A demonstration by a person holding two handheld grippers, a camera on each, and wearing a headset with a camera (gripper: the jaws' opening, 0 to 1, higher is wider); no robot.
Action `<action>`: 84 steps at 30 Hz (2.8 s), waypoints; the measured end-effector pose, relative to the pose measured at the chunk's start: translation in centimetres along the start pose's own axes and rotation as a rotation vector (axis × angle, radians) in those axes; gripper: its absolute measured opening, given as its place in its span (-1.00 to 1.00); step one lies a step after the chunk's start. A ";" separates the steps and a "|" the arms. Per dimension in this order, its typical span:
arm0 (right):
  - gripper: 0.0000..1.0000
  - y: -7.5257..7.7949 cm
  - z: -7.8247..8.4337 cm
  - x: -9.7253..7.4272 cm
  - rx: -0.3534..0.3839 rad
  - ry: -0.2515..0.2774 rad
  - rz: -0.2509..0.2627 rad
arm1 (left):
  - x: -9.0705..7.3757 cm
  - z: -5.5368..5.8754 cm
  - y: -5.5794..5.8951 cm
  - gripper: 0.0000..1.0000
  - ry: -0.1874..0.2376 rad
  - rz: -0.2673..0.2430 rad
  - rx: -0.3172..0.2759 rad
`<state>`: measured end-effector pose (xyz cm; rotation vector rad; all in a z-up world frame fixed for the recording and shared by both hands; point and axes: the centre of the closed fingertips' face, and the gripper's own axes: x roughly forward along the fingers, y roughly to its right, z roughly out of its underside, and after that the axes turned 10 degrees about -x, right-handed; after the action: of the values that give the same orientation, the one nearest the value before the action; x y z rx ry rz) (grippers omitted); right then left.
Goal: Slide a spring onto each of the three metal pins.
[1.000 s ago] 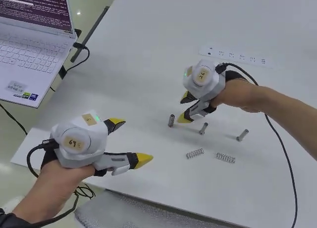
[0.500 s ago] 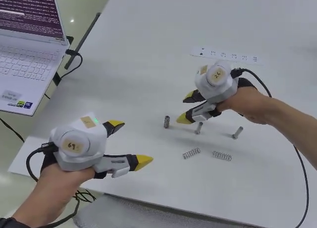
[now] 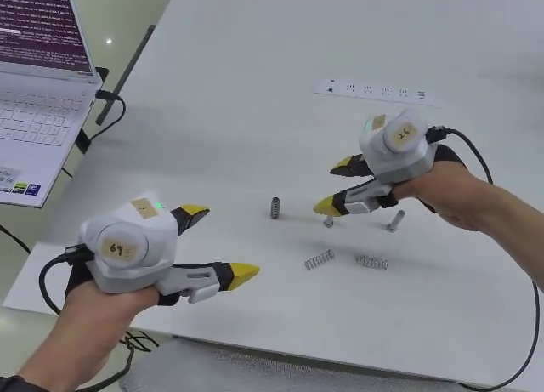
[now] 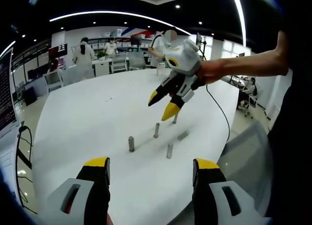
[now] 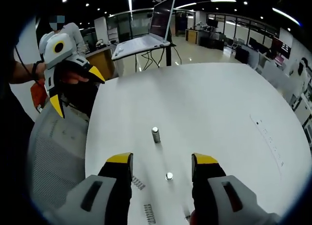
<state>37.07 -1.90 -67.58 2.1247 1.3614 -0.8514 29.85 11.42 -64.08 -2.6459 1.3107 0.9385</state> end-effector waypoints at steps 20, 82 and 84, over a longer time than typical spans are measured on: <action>0.06 -1.9 6.1 -7.1 0.176 0.068 0.162 | 0.8 -0.5 0.4 0.30 -0.007 0.019 0.012; 0.19 -8.0 10.5 -13.1 0.374 0.118 0.327 | 8.8 0.7 3.7 0.25 -0.141 0.198 0.124; 0.19 -8.1 10.6 -13.2 0.375 0.117 0.329 | 9.1 0.8 3.8 0.24 -0.146 0.202 0.126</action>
<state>22.90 -14.05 -65.94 2.6272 0.9141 -0.9108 30.82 2.76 -68.82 -2.3379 1.5668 1.0131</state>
